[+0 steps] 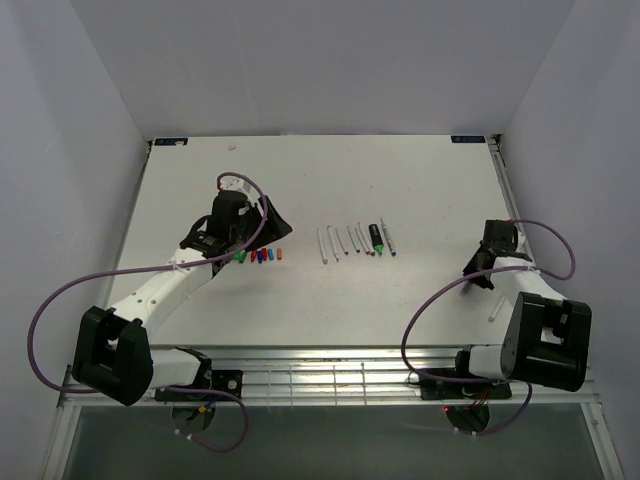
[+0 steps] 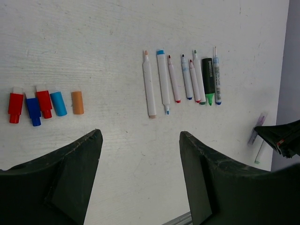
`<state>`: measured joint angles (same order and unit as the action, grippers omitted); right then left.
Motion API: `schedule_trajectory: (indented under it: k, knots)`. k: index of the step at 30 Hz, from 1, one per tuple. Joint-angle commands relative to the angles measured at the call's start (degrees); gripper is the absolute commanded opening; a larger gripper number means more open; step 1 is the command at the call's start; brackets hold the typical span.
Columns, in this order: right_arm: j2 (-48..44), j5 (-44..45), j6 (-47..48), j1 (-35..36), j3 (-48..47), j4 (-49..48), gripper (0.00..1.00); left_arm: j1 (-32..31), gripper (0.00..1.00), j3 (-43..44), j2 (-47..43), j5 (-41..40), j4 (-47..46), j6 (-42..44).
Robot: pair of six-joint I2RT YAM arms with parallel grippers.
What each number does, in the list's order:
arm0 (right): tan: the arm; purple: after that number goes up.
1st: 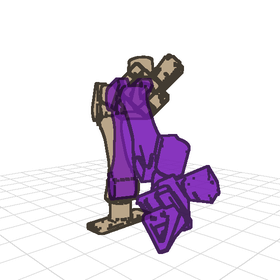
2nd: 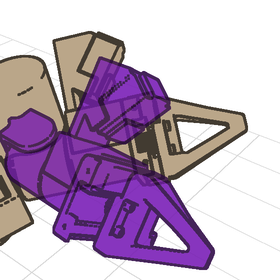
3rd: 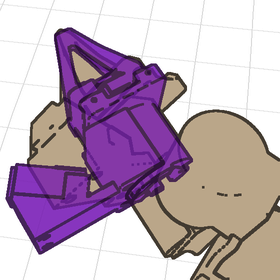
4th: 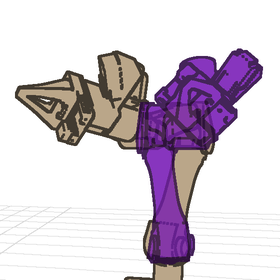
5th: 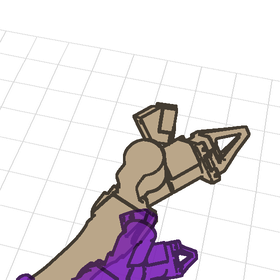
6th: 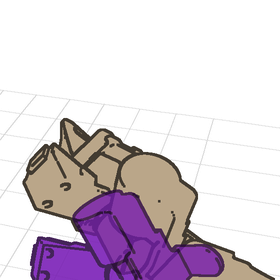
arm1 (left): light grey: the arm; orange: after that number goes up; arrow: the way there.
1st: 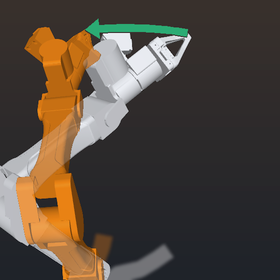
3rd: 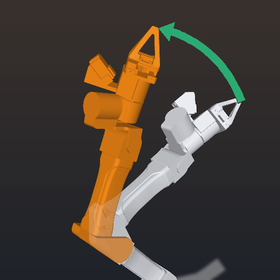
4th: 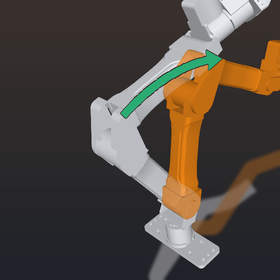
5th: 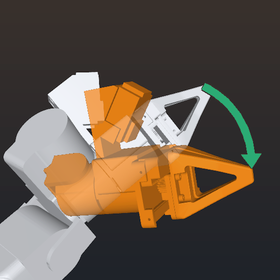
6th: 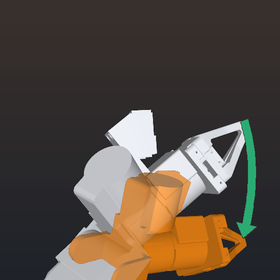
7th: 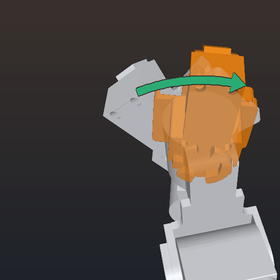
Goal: Open the pen caps
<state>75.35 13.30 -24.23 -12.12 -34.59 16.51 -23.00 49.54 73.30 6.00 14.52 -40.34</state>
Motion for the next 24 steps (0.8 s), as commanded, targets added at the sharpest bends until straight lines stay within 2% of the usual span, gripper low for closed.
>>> schedule_trajectory:
  k: [1,5,6,8,9,10,13,18,24]
  knots:
    - [-1.61,-3.89,2.34,6.13,-4.69,-1.13,0.08,-0.20,0.78,1.52,-1.76,-2.22,-0.37,0.08]
    - [-3.37,-8.89,4.01,15.42,-8.82,-2.44,0.08,-0.20,0.77,2.05,-1.84,0.75,-2.64,-0.71]
    - [-4.50,-15.34,4.88,16.50,-9.26,-3.41,0.08,-0.20,0.77,1.88,-1.93,2.51,-3.88,-0.71]
    - [-5.82,-21.79,6.82,19.22,-9.27,-6.39,0.08,-0.20,0.77,1.18,-1.93,7.33,-9.39,-0.36]
    - [-7.31,-29.66,7.26,19.93,-8.49,-8.06,0.08,-0.20,0.77,1.09,-1.76,12.15,-10.82,-0.97]
    - [-8.11,-33.91,7.53,20.64,-7.78,-10.25,0.08,-0.20,0.77,1.00,-1.49,14.46,-12.22,-1.58]
    - [-8.91,-46.58,6.30,23.01,-6.63,-15.89,0.08,-0.29,0.77,0.74,0.52,21.58,-18.47,-6.06]
    - [-6.62,-52.58,4.55,31.27,-8.65,-20.37,0.08,-4.58,0.77,1.34,4.92,21.16,-22.35,-9.67]
    - [-3.20,-51.36,1.47,39.62,-10.67,-24.33,0.08,-8.72,0.77,2.67,8.61,18.53,-25.33,-12.92]
